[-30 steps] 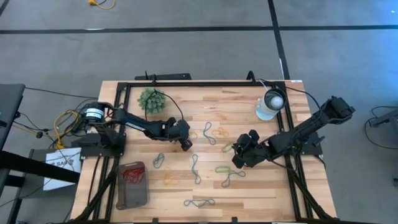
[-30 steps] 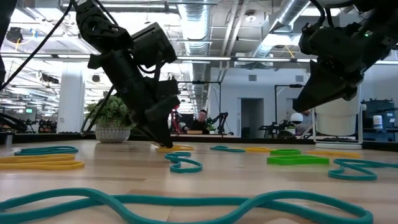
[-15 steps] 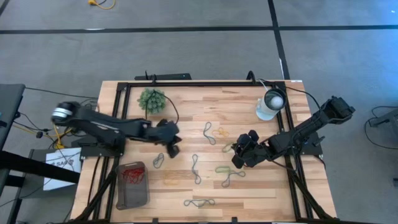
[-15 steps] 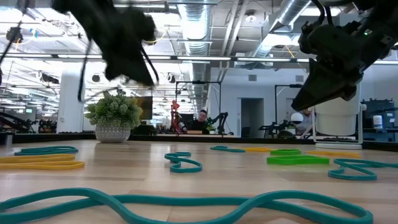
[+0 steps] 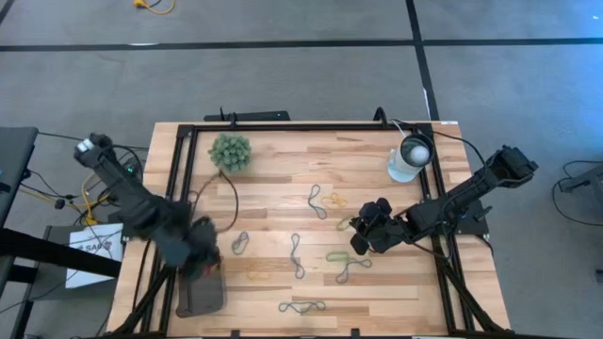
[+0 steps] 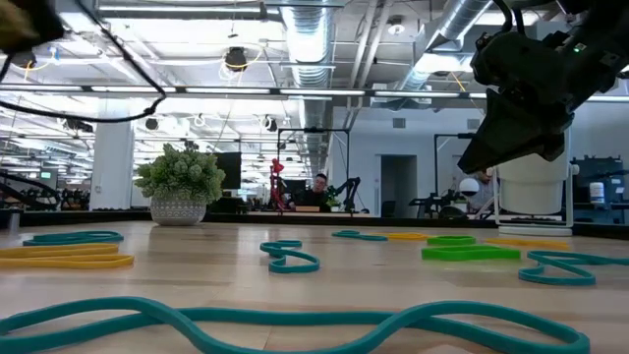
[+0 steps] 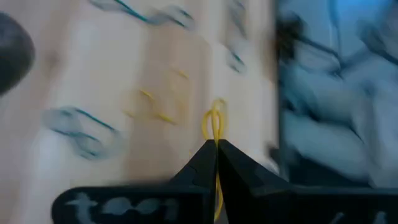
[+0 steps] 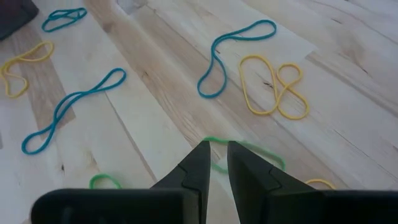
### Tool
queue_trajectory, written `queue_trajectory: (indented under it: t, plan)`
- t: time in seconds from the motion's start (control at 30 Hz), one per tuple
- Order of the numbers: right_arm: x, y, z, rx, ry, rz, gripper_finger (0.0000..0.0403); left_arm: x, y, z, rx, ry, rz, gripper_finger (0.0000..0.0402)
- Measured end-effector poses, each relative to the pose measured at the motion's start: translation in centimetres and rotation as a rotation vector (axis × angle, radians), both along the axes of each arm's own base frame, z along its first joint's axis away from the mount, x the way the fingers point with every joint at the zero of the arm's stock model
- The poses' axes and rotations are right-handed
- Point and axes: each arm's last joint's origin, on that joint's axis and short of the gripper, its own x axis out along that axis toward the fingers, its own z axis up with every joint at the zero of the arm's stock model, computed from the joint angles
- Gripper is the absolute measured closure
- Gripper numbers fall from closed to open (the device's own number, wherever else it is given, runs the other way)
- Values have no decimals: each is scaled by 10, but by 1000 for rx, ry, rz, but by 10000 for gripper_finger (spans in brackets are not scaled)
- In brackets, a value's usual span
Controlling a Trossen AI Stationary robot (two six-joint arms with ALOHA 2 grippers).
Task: Pick and place items into bin
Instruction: Put the yellow rubber band into the black bin
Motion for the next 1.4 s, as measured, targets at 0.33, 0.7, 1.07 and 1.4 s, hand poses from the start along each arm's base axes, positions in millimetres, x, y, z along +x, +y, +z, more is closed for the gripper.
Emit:
queue_trajectory:
  t: [0.33, 0.7, 1.07, 1.4]
  plan:
    - [1, 0, 0, 3, -7, -1, 352, -30, -48, -23, -73, 139, 105, 401]
    - [2, 1, 1, 10, -24, -1, 352, -29, -78, -82, 114, 421, 221, 401]
    - [3, 1, 2, 15, -38, -2, 352, -18, -84, -115, 272, 468, 232, 401]
    - [3, 1, 2, 14, -37, -1, 352, -15, -86, -122, 303, 457, 229, 402]
